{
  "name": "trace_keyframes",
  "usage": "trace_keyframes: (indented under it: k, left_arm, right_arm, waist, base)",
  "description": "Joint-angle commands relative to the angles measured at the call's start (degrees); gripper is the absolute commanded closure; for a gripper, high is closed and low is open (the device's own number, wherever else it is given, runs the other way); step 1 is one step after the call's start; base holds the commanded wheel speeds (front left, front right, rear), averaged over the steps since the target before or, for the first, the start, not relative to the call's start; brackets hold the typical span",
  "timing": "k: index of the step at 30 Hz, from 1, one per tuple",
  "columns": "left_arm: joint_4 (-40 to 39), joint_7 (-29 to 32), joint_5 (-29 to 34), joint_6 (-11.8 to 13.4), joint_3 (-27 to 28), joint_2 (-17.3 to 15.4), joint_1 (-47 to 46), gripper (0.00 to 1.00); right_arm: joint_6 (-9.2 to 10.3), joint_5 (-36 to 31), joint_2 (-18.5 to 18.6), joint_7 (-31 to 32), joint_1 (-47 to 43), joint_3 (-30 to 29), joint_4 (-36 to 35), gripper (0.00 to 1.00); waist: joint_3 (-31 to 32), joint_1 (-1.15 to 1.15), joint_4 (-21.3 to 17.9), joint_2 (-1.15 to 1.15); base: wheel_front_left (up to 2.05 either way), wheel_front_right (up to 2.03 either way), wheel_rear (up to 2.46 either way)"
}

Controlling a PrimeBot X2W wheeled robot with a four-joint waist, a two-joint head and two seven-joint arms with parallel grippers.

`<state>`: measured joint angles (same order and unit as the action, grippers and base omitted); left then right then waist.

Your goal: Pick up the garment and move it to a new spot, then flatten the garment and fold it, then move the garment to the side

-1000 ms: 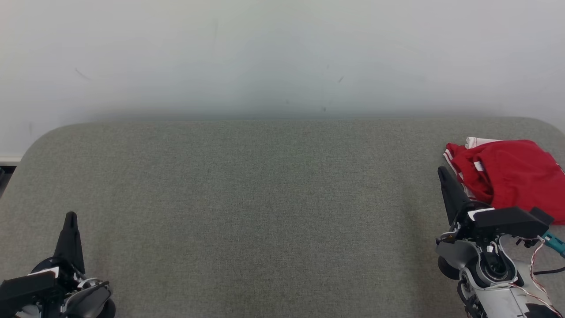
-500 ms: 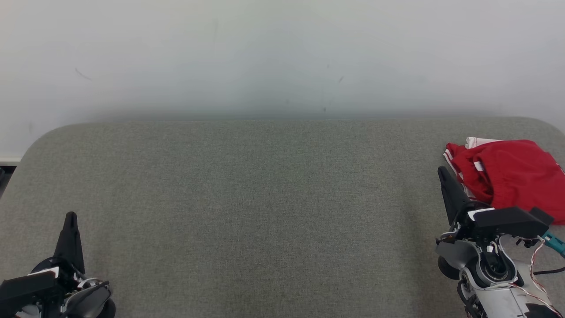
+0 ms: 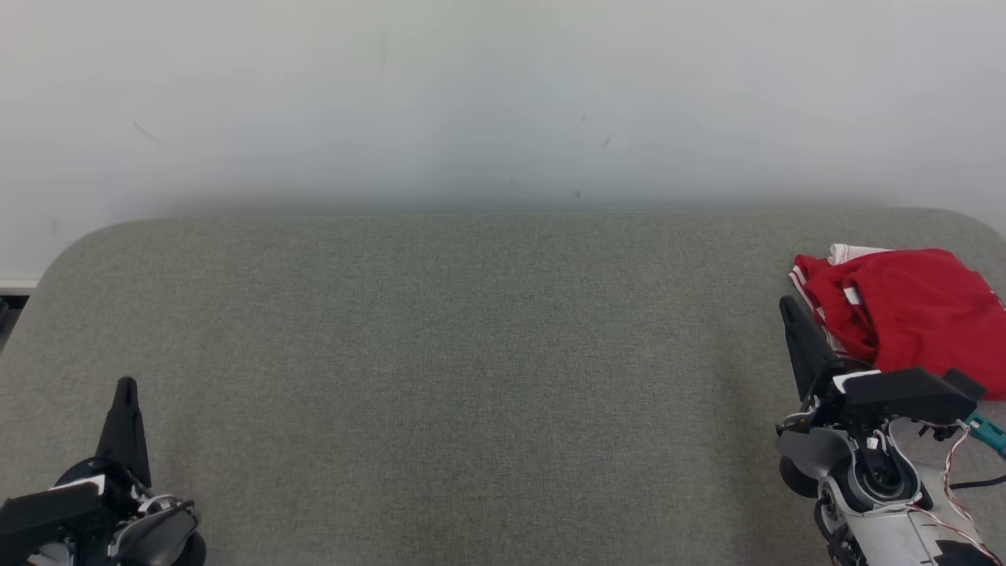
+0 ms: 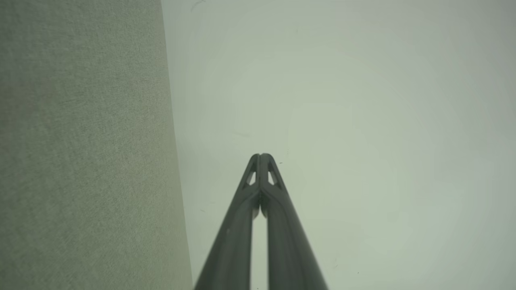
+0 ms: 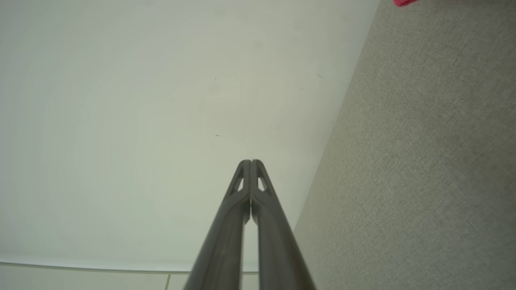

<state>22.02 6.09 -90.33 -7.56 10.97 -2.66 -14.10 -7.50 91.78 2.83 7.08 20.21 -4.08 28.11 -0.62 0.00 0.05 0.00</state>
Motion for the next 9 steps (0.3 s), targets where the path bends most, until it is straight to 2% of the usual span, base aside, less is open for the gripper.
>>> trace_keyframes:
  k: [1, 9]
  left_arm:
    - [0.0, 0.2, -0.4, -0.1, 0.2, -0.2, -0.5, 1.00]
    - [0.0, 0.2, -0.4, -0.1, 0.2, -0.2, -0.5, 1.00]
  right_arm:
    - [0.02, 0.2, 0.1, 0.1, 0.4, -0.1, 0.0, 1.00]
    - [0.02, 0.2, 0.1, 0.1, 0.4, -0.1, 0.0, 1.00]
  waist:
    - [0.0, 0.00, 0.0, 0.00]
    - [0.0, 0.00, 0.0, 0.00]
  base:
    - [0.00, 0.00, 0.00]
    - [0.00, 0.00, 0.00]
